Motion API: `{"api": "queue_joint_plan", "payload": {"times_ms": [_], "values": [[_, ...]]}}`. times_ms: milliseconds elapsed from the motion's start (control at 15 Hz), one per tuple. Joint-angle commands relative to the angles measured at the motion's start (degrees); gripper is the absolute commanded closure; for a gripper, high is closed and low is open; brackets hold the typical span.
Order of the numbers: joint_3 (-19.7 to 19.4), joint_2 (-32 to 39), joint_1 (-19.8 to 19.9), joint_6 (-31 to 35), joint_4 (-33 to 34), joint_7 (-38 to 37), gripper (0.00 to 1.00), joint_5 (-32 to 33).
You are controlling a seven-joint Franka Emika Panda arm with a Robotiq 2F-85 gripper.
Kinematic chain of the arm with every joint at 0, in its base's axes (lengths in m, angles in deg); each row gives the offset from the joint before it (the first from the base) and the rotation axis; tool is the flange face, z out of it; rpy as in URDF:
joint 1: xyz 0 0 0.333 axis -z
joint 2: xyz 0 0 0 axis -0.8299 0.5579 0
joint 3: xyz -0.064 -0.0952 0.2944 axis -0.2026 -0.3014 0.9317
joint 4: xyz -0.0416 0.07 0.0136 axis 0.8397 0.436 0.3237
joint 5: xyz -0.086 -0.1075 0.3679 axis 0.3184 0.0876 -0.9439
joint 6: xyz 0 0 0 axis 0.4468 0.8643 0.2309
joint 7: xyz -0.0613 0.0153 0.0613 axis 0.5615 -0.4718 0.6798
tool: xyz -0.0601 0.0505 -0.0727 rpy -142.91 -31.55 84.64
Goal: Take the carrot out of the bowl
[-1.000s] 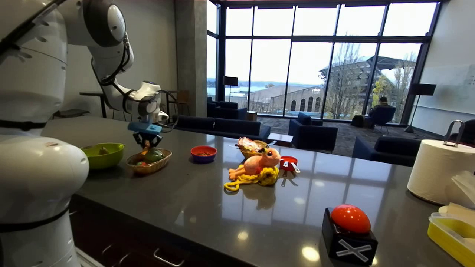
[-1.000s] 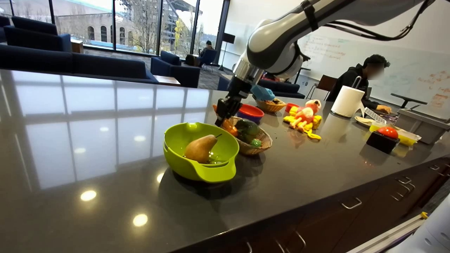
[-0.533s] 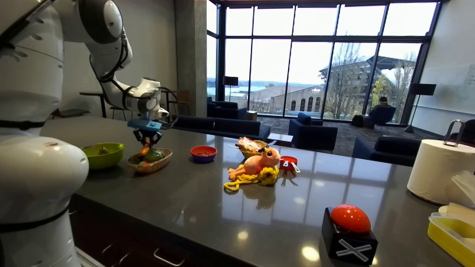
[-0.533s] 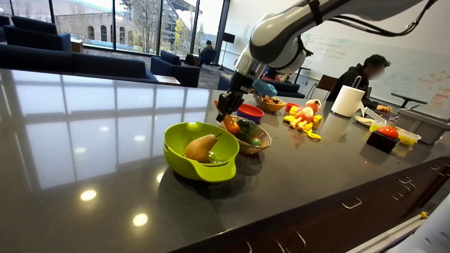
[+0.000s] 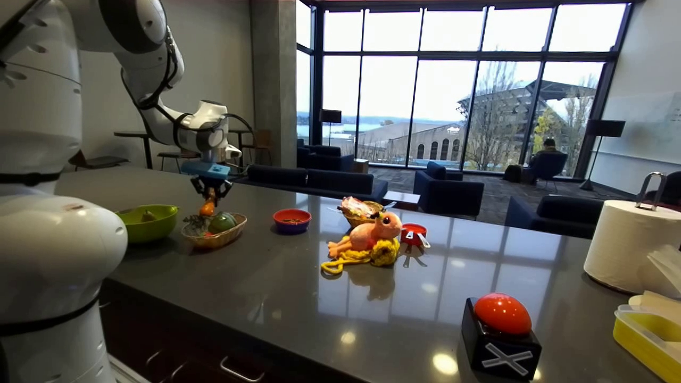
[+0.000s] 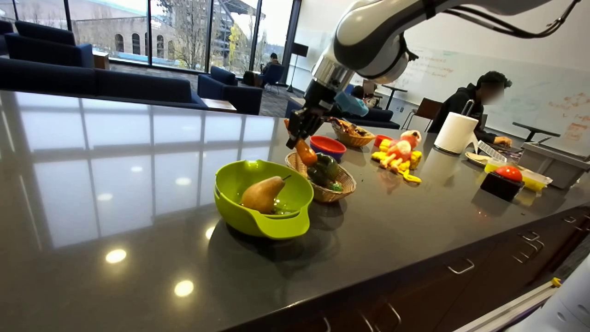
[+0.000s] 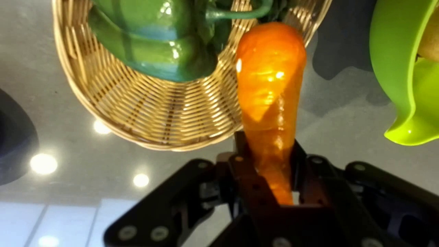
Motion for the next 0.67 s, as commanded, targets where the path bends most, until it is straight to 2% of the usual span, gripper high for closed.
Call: {"api": "queue_joint_plan", "payload": {"times_ms": [0,600], "values": [[-0.06,-4.56,-0.92,-1.80,-0.32,-3.22,0.93,1.79],[3.83,-8.56,-6.24,-0.78,-0.16,-7.55,0.93,0.89]]}}
